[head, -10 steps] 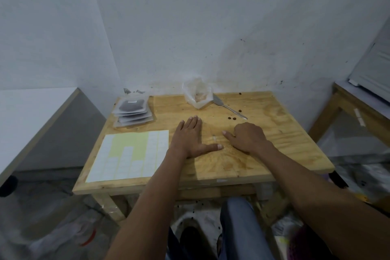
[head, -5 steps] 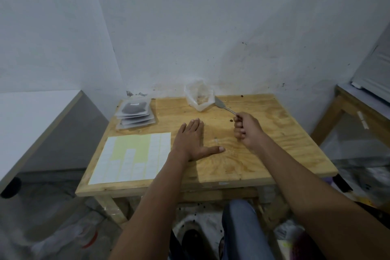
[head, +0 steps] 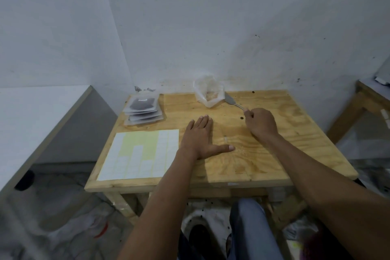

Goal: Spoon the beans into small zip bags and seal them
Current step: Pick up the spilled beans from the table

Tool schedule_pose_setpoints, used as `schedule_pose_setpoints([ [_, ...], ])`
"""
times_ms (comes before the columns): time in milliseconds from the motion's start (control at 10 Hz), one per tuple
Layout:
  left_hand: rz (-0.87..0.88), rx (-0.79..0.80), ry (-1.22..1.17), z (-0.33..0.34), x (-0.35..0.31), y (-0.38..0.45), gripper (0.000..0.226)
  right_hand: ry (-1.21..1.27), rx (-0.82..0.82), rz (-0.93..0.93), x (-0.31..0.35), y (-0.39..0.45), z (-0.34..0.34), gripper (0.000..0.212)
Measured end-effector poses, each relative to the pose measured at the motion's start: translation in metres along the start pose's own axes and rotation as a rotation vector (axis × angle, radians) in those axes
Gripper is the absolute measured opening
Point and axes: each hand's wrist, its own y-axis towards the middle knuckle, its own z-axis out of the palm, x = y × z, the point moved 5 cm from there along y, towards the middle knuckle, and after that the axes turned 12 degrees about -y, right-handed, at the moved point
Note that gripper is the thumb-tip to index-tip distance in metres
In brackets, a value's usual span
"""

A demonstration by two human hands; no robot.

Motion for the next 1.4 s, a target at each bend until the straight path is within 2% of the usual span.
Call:
schedule_pose_setpoints([
  [100,0.000,-0.004,-0.006,0.000,0.000,0.000,0.137,-0.189,-0.073,-0.111,0.005,0.004,0.007,0.043],
  [300,-0.001,-0.020,-0.034,-0.001,-0.001,-0.001,0.134,-0.377,0.043,-0.162,0.009,0.010,0.021,0.026],
  [600,-0.001,-0.021,-0.037,-0.001,-0.001,-0.001,0.133,-0.445,0.035,-0.201,0.014,0.011,0.026,0.026],
  [700,-0.008,-0.017,-0.039,-0.001,0.000,-0.001,0.134,-0.280,0.012,-0.115,0.011,0.014,0.020,0.022],
  [800,-0.005,-0.018,-0.035,-0.001,0.000,-0.001,0.133,0.239,0.097,0.143,0.007,0.017,0.014,0.021],
  [900,-0.004,-0.021,-0.029,-0.001,0.000,-0.001,0.134,1.014,0.304,0.503,0.005,0.012,0.025,0.022],
  [1000,-0.003,-0.019,-0.021,0.000,0.000,-0.001,0.134,1.412,0.371,0.595,0.006,0.009,0.021,0.023],
  [1100,-0.004,-0.021,-0.024,-0.001,0.000,0.000,0.134,1.478,0.356,0.601,0.000,0.013,0.014,0.023],
  [1200,-0.001,-0.024,-0.023,-0.001,0.000,-0.001,0.134,1.053,0.253,0.510,-0.008,0.018,-0.001,0.029],
  [1300,-0.010,-0.020,-0.036,0.000,0.001,-0.001,0.134,0.182,0.019,0.153,-0.009,0.017,-0.013,0.048],
  [1400,-0.014,-0.022,-0.037,0.000,0.001,0.000,0.134,-0.068,-0.052,0.002,-0.011,0.011,-0.005,0.041],
])
